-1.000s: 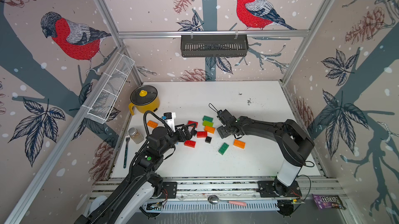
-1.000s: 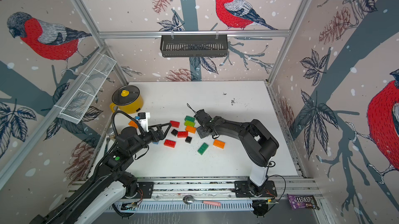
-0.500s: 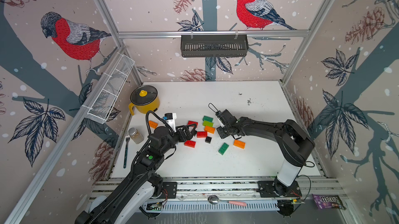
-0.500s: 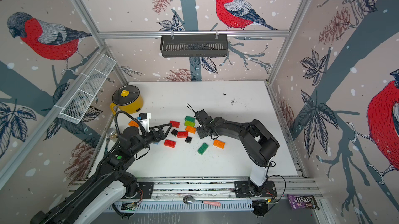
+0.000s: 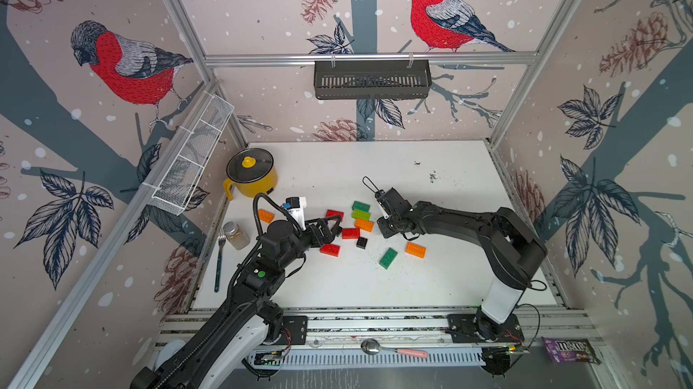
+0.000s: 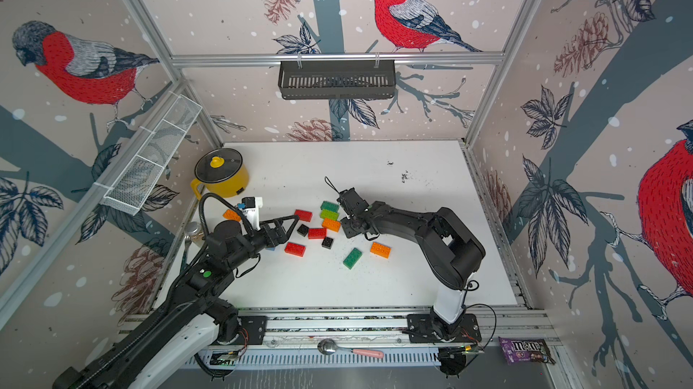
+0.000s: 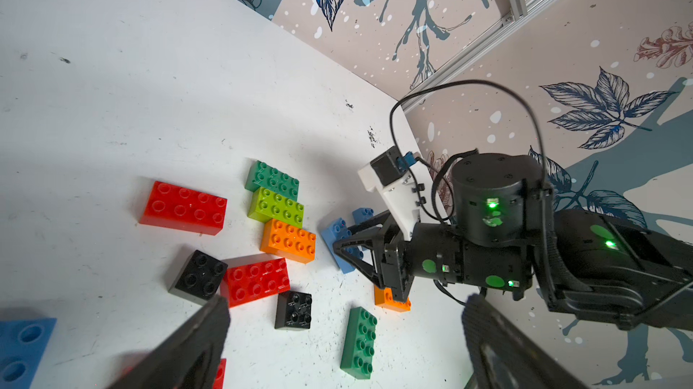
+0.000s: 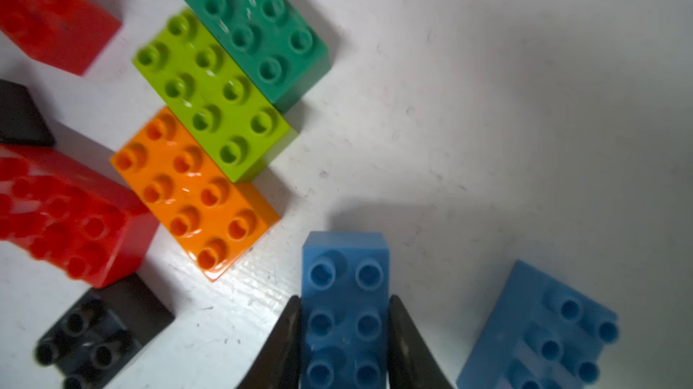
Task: Assemble a small pinwheel with lego
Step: Pick up the lego brick from the center of the board, then assemble the lego brick at the center of the board.
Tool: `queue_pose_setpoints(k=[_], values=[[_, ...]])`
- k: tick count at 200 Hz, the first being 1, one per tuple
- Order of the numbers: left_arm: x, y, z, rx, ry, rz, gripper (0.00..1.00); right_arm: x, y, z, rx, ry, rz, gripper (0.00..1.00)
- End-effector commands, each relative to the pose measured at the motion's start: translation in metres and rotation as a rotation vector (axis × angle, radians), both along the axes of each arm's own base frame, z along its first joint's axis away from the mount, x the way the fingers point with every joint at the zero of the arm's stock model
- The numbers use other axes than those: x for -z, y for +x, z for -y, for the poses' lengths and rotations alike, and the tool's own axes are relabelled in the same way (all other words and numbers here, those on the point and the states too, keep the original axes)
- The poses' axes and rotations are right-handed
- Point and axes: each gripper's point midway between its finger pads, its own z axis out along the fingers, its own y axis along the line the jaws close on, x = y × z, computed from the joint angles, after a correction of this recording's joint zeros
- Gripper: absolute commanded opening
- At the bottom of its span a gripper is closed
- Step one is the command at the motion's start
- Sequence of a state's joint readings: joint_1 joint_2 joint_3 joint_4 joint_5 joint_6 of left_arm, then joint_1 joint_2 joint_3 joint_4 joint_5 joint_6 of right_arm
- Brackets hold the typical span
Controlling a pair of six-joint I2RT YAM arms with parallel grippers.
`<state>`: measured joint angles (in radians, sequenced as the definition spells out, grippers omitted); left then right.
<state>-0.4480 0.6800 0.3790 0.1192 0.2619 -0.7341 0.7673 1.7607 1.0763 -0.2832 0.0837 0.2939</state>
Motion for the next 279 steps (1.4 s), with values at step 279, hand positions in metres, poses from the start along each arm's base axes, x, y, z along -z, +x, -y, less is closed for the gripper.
queue_pose_setpoints(k=[279], values=[[-0.002, -0.005, 0.053, 0.184, -0.036, 0.143, 0.97, 0.023, 0.082, 0.085, 0.449, -0.033, -0.005, 0.17]])
